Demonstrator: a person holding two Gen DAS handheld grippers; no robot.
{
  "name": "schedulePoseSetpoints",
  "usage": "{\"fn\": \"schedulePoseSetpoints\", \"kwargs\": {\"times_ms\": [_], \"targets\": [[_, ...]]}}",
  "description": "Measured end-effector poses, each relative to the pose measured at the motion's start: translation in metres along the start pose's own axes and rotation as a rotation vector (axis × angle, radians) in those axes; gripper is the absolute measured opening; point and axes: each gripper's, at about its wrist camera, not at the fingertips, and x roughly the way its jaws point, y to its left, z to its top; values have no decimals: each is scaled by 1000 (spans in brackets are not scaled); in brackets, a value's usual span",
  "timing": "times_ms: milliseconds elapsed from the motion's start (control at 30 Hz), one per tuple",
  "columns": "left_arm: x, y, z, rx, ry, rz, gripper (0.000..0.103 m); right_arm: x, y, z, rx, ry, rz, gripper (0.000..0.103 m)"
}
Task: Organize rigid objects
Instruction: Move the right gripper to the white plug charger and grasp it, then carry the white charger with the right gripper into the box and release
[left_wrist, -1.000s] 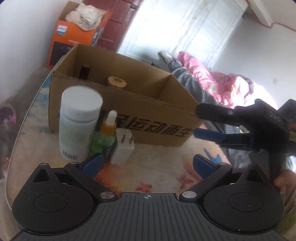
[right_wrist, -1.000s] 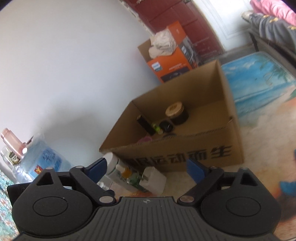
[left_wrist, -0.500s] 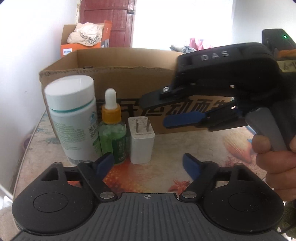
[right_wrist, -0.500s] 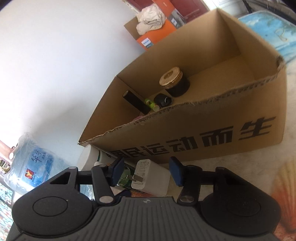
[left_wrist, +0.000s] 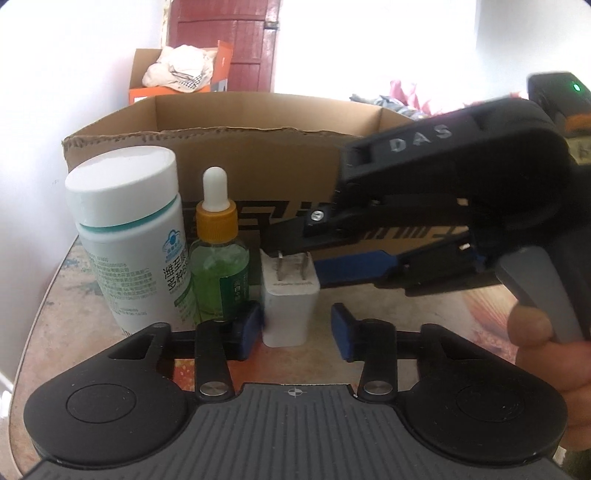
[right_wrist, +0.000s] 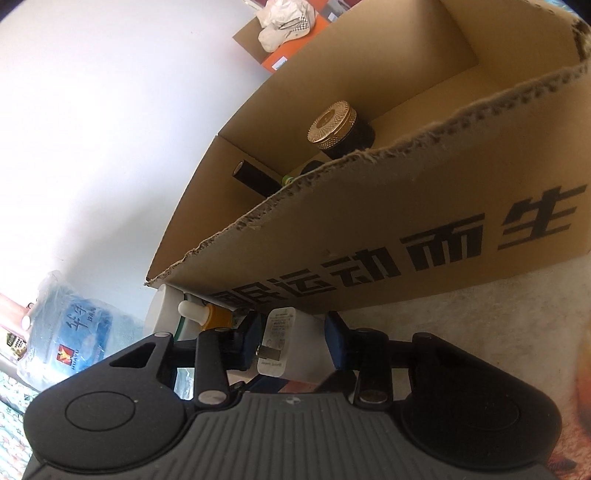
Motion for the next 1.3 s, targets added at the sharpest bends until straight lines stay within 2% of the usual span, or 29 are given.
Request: {"fn": "schedulePoseSetpoints", "kwargs": {"times_ms": [67, 633, 867, 1100, 1300], "targets": [[-1, 1, 0, -9, 2, -10, 30, -6, -3, -1, 5, -3, -6, 40], [-15, -32, -15, 65, 67, -158, 30, -77, -36, -36, 118, -17, -52, 41], [-3, -38, -7, 107, 78, -158, 32, -82, -41, -36, 143, -30, -35, 41], [9, -44, -2, 146, 64, -127, 32, -80, -42, -36, 138, -39, -25, 42], [-7, -57, -14, 178, 58, -106, 31, -82, -42, -35, 135, -48, -16, 42]]}}
